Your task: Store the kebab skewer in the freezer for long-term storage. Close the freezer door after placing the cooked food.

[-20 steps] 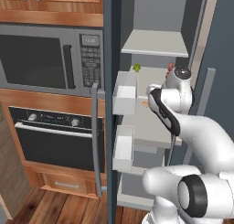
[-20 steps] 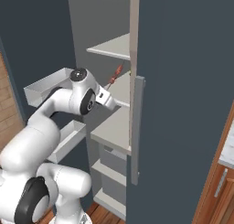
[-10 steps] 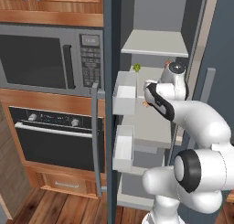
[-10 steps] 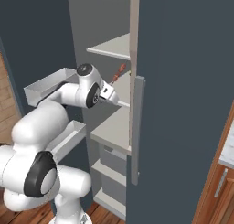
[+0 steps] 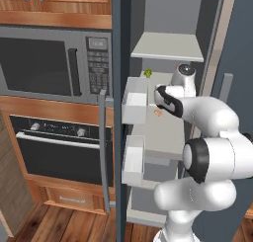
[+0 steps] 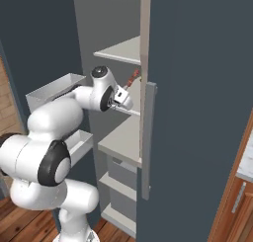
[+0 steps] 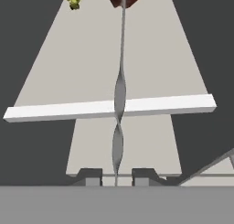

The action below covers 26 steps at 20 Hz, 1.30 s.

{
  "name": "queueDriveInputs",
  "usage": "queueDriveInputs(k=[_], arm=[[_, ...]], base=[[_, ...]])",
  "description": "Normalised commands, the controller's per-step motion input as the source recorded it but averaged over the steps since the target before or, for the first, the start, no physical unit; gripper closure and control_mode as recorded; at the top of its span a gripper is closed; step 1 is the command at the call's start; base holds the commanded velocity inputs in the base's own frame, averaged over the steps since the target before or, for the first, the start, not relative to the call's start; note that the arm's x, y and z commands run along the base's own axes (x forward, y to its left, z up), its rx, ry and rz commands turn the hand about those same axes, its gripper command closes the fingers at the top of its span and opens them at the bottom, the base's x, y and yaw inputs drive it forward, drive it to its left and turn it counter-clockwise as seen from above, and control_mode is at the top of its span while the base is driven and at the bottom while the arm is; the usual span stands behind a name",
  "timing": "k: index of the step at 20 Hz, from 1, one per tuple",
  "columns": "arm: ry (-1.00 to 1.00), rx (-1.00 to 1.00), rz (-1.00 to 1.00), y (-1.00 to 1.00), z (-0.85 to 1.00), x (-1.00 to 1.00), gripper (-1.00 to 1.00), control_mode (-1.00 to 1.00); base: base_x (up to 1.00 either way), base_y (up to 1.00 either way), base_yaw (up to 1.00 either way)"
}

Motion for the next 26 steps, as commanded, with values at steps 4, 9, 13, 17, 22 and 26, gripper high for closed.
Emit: queueDriveInputs(k=[4,9,13,17,22,26], arm=[[0.01,0.00,0.00,-0.04,-0.18,0.36,1.00,-1.00],[0.00,0.00,0.00,-0.02,-0.23,0.32,1.00,-1.00],[0.00,0.00,0.00,-0.06,-0.17,0.30,1.00,-1.00],[0.00,0.00,0.00,-0.11,-0.13,0.31,1.00,-1.00],[0.00,0.00,0.00,-0.10,-0.11,0.34,1.00,-1.00],[0.00,0.00,0.00,-0.01,-0.08,0.24,1.00,-1.00]], base=[[0.00,0.00,0.00],[0.00,0.00,0.00],[0.00,0.00,0.00],[0.00,0.00,0.00],[0.00,0.00,0.00],[0.00,0.00,0.00]])
